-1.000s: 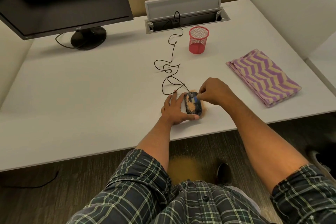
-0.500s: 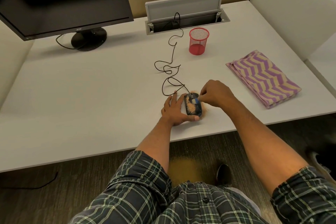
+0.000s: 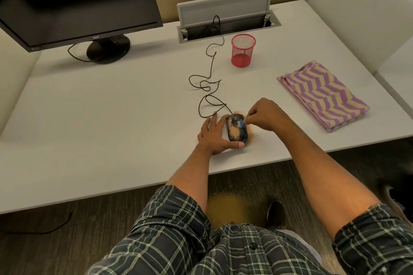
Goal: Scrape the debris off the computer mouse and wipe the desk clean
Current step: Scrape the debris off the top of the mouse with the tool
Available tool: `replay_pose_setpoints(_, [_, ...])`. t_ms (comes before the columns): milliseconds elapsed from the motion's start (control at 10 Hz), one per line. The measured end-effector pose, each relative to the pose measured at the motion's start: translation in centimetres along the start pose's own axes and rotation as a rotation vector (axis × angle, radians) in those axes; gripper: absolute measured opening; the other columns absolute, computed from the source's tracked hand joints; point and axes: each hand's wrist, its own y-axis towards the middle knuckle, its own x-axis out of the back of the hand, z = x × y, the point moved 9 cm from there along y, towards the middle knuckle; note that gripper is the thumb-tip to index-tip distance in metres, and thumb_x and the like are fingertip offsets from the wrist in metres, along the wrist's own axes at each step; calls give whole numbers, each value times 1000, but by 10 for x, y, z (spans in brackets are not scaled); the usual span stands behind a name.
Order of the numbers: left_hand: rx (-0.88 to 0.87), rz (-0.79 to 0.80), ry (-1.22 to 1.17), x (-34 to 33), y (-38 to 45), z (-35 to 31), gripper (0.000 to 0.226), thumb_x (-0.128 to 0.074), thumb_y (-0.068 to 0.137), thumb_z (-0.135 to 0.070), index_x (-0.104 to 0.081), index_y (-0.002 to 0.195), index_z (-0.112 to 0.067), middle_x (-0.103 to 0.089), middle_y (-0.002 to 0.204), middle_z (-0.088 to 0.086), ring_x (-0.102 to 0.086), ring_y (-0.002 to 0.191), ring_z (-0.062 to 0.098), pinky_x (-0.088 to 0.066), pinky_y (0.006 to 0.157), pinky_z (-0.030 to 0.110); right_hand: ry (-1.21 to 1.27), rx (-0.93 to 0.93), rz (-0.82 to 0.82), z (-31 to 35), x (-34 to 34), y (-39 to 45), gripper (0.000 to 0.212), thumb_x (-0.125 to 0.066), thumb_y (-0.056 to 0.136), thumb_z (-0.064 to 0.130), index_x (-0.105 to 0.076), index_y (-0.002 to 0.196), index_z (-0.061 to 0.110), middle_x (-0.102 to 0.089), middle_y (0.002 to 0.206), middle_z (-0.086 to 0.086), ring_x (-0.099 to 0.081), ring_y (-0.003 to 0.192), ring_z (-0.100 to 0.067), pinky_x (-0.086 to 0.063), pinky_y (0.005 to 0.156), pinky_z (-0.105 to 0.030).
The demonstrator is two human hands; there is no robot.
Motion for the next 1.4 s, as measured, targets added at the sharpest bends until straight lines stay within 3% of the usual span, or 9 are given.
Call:
replay_pose_setpoints(200, [-3,-4,-8,0,1,0,120,-74,67,-75,-1,158,-46,21,166,-10,17,152,20,-3,120,55,45,-20,-45,-8,3,1,18,-72,85,19,-80,98,11,-76,97,-5,-64,75,-12,-47,60,-24])
replay_pose_setpoints(400, [-1,6,-2,0,2,0,121,-74,67,-75,1,158,-45,22,166,-10,17,152,20,-3,120,55,23,-33,-39,-7,3,1,13,-72,82,18,-81,90,12,-76,90,-6,-66,70,-17,-58,65,-32])
replay_pose_setpoints(600, [0,8,-1,-1,2,0,121,-74,68,-75,1,158,-46,21,166,-10,17,152,20,-3,120,54,7,-16,-40,-4,4,1,12,-71,84,17,-79,90,11,-74,86,-5,-64,66,-15,-53,60,-28])
replay_pose_setpoints(700, [4,3,8,0,1,0,121,-74,67,-75,1,158,-46,21,166,-10,17,152,21,-3,121,55,22,-3,39,-5,-1,0,12,-74,83,17,-80,90,10,-75,86,-8,-66,70,-21,-54,64,-32])
replay_pose_setpoints(900, [-3,-4,-5,-1,1,1,120,-74,66,-76,1,156,-49,21,165,-12,17,152,19,-4,120,55,78,62,-149,-8,22,-6,16,-70,88,29,-80,95,19,-74,89,2,-63,75,-11,-49,65,-27])
replay_pose_setpoints(1100, [-5,0,3,-1,2,0,120,-74,67,-75,1,156,-47,21,166,-11,17,152,20,-4,121,55,-40,144,-63,4,11,-9,15,-72,86,22,-80,98,21,-72,99,2,-62,83,-13,-45,67,-25])
replay_pose_setpoints(1400, [-4,1,5,0,1,0,121,-74,66,-76,2,156,-48,21,166,-10,17,152,20,-3,121,54,-186,177,-33,16,1,-8,19,-70,86,20,-79,103,19,-74,106,-1,-63,85,-14,-54,74,-30])
